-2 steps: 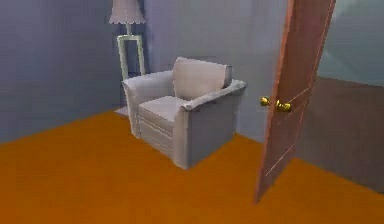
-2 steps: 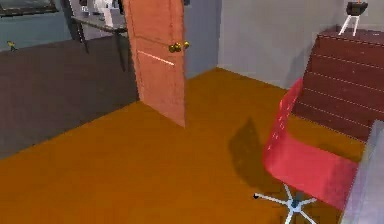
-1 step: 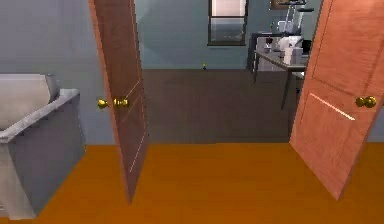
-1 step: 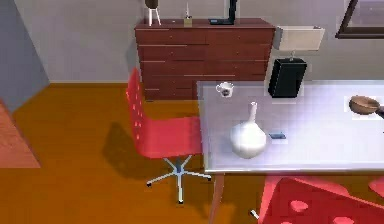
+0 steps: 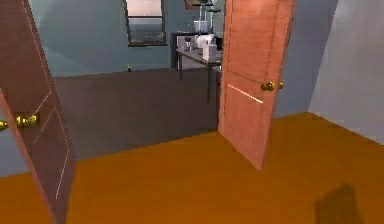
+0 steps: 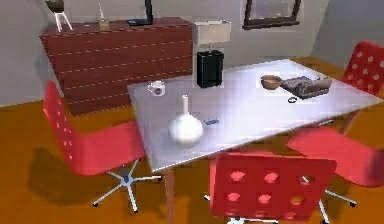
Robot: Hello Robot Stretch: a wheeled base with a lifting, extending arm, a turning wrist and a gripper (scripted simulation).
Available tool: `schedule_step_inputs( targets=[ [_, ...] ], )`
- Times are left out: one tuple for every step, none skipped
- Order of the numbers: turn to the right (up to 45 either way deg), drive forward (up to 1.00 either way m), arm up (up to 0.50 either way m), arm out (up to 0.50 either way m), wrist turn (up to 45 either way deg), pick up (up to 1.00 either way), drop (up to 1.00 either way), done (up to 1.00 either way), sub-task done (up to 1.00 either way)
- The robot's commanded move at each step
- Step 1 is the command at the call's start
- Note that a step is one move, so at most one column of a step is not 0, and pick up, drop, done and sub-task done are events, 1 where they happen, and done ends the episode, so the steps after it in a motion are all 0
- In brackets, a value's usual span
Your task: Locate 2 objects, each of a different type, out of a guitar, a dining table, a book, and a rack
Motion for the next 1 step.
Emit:
schedule_step_inputs(
  targets=[
    [0.0, 0.1, 0.0, 0.0, 0.0, 0.0, 0.0, 0.0, 0.0]
  ],
)
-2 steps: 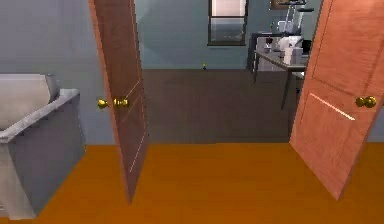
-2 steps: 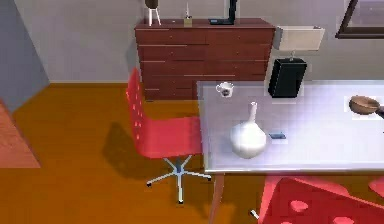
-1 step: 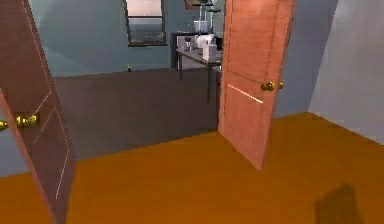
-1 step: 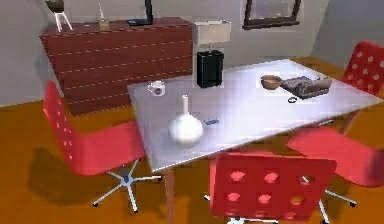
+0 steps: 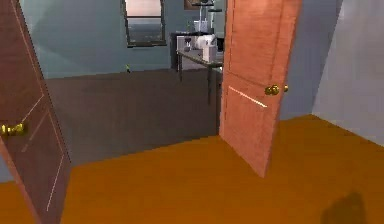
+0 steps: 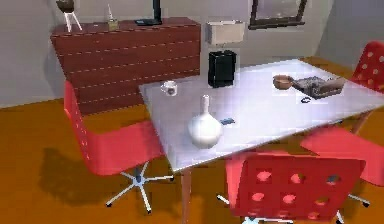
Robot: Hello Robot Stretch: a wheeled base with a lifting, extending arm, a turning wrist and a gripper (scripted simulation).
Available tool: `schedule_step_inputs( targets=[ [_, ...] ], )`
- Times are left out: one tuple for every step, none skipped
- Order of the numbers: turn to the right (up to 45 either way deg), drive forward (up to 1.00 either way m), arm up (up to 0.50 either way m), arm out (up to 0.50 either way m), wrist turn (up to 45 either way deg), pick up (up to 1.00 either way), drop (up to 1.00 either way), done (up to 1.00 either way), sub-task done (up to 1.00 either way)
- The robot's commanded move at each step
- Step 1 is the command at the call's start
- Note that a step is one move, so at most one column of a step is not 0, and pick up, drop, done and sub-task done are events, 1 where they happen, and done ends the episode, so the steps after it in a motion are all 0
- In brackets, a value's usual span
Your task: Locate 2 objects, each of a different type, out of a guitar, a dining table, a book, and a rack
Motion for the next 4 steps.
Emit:
schedule_step_inputs(
  targets=[
    [45.0, 0.0, 0.0, 0.0, 0.0, 0.0, 0.0, 0.0, 0.0],
    [45.0, 0.0, 0.0, 0.0, 0.0, 0.0, 0.0, 0.0, 0.0],
    [21.0, 0.0, 0.0, 0.0, 0.0, 0.0, 0.0, 0.0, 0.0],
    [0.0, 0.0, 0.0, 0.0, 0.0, 0.0, 0.0, 0.0, 1.0]
  ],
)
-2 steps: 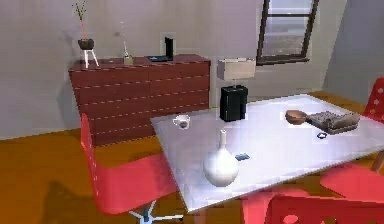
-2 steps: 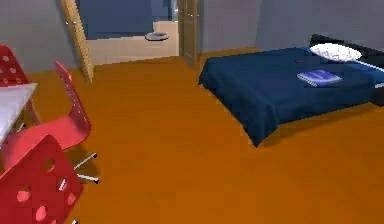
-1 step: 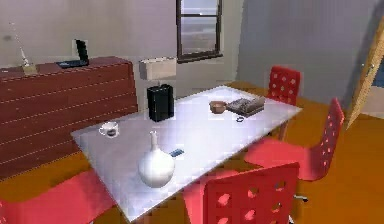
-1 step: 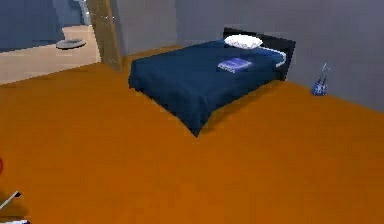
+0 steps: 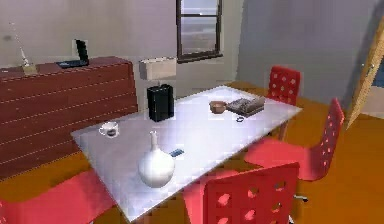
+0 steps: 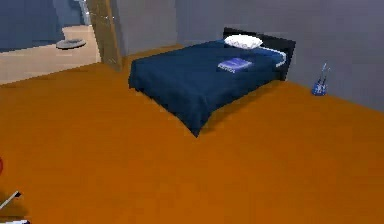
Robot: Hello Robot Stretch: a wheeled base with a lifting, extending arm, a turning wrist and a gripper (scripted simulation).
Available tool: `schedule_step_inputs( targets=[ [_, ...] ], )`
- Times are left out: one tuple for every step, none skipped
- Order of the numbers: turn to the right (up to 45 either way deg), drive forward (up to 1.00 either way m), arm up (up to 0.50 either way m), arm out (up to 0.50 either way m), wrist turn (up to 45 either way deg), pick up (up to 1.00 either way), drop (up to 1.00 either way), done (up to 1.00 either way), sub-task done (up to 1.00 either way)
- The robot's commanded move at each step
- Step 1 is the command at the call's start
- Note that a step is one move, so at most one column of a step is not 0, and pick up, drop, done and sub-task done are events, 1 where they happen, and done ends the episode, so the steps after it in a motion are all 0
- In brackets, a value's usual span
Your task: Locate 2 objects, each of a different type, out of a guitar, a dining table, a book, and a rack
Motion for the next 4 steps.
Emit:
schedule_step_inputs(
  targets=[
    [45.0, 0.0, 0.0, 0.0, 0.0, 0.0, 0.0, 0.0, 0.0],
    [45.0, 0.0, 0.0, 0.0, 0.0, 0.0, 0.0, 0.0, 0.0],
    [27.0, 0.0, 0.0, 0.0, 0.0, 0.0, 0.0, 0.0, 0.0],
    [0.0, 1.0, 0.0, 0.0, 0.0, 0.0, 0.0, 0.0, 0.0]
  ],
)
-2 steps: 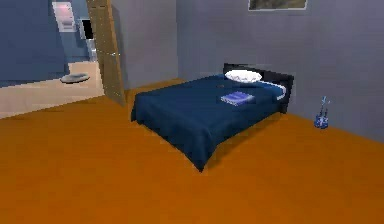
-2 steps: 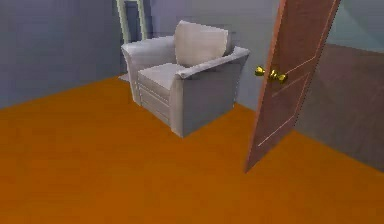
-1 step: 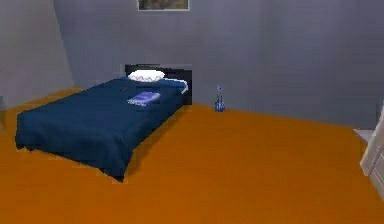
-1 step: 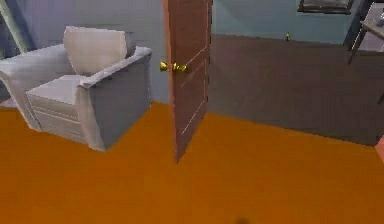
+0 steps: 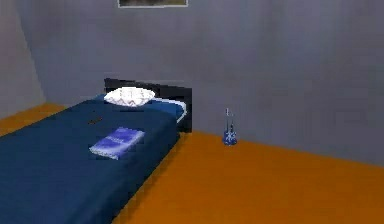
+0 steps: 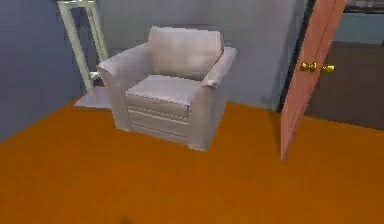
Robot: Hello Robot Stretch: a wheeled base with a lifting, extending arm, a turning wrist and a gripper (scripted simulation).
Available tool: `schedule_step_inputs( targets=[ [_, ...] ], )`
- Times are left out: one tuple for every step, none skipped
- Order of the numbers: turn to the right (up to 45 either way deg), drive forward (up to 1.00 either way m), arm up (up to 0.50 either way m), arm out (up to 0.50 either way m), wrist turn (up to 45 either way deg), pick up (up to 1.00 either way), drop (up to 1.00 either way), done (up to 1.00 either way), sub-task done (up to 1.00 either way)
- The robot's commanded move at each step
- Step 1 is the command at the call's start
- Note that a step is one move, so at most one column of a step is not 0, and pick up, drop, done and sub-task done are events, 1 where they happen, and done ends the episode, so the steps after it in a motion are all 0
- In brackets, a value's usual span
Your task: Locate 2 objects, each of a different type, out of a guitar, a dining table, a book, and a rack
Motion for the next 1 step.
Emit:
schedule_step_inputs(
  targets=[
    [0.0, 0.45, 0.0, 0.0, 0.0, 0.0, 0.0, 0.0, 0.0]
  ],
)
